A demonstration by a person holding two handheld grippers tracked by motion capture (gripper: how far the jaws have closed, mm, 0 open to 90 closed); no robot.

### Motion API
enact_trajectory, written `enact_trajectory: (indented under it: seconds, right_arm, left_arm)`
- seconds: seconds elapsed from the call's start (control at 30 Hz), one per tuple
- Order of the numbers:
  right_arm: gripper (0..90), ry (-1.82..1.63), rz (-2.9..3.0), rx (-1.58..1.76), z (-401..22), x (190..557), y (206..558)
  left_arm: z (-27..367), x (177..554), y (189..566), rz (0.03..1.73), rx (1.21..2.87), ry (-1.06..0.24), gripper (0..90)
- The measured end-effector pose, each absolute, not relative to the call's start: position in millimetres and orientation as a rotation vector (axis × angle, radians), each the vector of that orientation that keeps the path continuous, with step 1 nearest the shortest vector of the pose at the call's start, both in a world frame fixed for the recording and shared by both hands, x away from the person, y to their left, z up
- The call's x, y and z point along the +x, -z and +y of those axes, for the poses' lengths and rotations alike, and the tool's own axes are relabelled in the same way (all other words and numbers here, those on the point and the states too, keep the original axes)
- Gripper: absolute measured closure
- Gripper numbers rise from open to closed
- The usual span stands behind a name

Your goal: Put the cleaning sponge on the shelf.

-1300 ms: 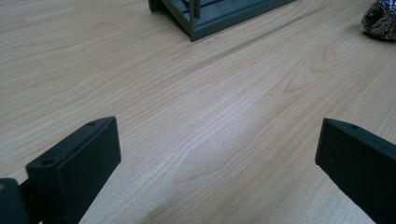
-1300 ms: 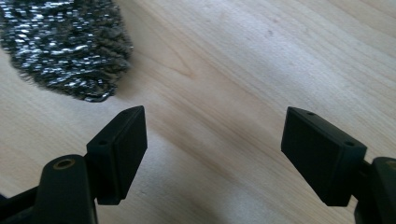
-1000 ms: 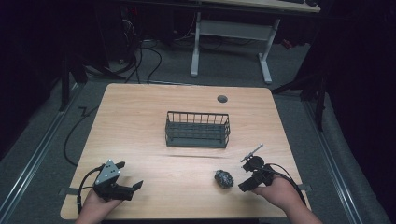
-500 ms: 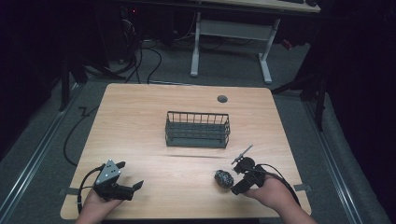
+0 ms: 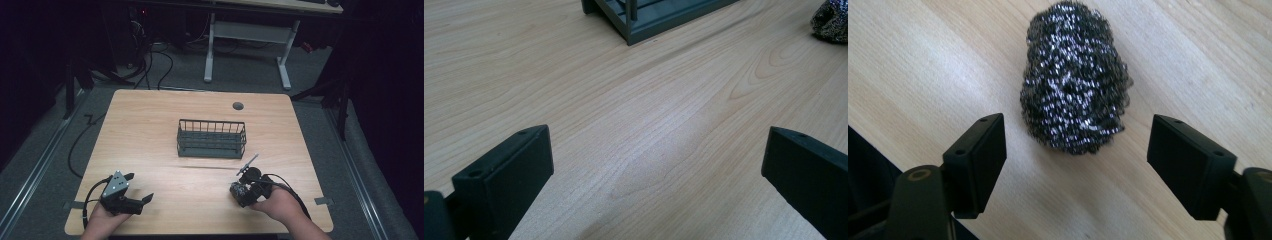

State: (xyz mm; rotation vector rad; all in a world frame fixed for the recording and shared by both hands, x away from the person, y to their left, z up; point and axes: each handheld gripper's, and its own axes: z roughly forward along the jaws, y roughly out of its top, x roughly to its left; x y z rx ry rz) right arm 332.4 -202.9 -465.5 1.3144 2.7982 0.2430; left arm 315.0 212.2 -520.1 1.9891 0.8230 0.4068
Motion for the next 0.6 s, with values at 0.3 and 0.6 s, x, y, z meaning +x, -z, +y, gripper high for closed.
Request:
enact_trajectory:
  seconds: [0.3, 0.6]
  right_arm:
    - [30.1, -0.255, 2.792, 1.368, -194.2, 337.7, 473.6]
    - [41.6, -0.293, 2.779, 1.354, -193.4, 340.4, 473.7]
  left_arm:
    - [212.7, 315.4, 520.1, 0.825, 1.987, -0.406, 0.8]
    - [213.5, 315.2, 520.0, 0.83, 1.983, -0.41, 0.8]
